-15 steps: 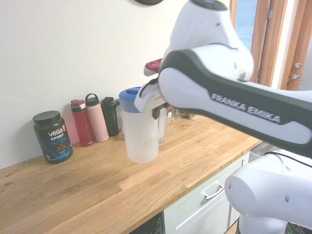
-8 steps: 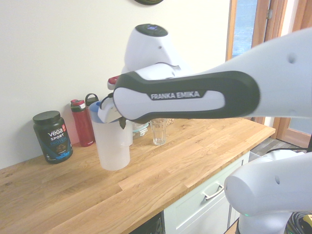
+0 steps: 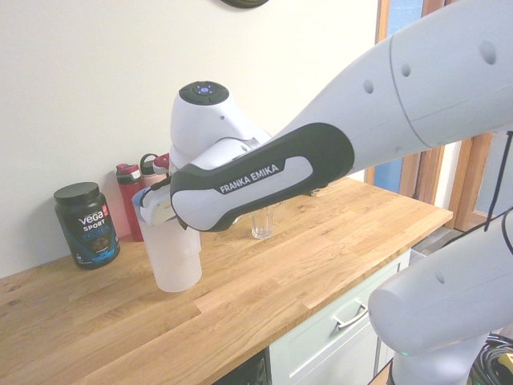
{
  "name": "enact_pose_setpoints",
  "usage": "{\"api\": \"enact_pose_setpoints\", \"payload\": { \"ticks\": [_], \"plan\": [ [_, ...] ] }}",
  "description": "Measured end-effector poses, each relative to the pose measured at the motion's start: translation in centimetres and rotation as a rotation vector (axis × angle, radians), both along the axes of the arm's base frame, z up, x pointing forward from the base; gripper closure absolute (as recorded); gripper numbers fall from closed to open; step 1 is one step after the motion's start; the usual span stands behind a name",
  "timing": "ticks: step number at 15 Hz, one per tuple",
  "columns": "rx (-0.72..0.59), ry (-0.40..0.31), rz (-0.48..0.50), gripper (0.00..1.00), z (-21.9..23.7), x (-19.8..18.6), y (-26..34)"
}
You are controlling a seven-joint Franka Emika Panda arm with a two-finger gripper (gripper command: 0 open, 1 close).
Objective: Pour me some water
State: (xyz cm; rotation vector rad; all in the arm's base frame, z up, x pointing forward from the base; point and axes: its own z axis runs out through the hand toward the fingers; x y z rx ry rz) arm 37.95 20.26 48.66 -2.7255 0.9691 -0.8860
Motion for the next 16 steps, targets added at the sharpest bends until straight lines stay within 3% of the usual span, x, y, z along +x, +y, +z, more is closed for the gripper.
{"api": "enact_pose_setpoints", "payload": {
  "ticks": [3, 4, 13, 16],
  "plan": [
    [-0.001, -0.003, -0.048, 1.0, -0.4, 0.8, 0.0],
    [0.001, -0.002, -0.063, 0.0, -0.6, 1.0, 0.0],
    [0.012, 0.028, -0.09, 0.0, -1.0, 1.6, -0.2],
    [0.007, 0.093, -0.096, 0.0, -1.3, 0.8, -0.1]
  ]
}}
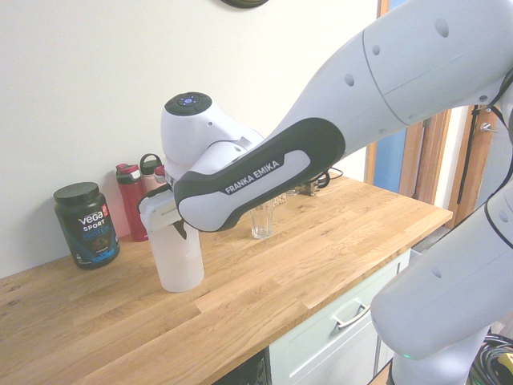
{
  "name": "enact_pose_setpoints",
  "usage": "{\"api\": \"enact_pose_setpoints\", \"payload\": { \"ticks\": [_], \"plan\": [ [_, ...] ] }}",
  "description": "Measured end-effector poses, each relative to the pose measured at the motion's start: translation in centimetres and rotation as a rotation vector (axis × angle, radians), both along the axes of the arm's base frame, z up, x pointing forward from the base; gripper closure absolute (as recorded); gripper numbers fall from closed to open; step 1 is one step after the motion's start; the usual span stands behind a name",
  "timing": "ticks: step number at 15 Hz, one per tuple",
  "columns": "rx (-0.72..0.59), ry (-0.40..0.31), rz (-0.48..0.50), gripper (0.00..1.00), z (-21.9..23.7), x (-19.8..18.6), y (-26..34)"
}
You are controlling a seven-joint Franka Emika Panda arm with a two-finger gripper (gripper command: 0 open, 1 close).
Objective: Pour me some water
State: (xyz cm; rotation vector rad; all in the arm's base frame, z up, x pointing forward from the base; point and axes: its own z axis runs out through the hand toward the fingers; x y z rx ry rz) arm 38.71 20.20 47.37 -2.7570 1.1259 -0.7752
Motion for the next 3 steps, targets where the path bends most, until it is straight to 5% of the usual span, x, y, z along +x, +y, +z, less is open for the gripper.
{"api": "enact_pose_setpoints", "payload": {
  "ticks": [3],
  "plan": [
    [0.043, 0.161, 0.013, 0.0, 0.6, -1.9, -0.2]
  ]
}}
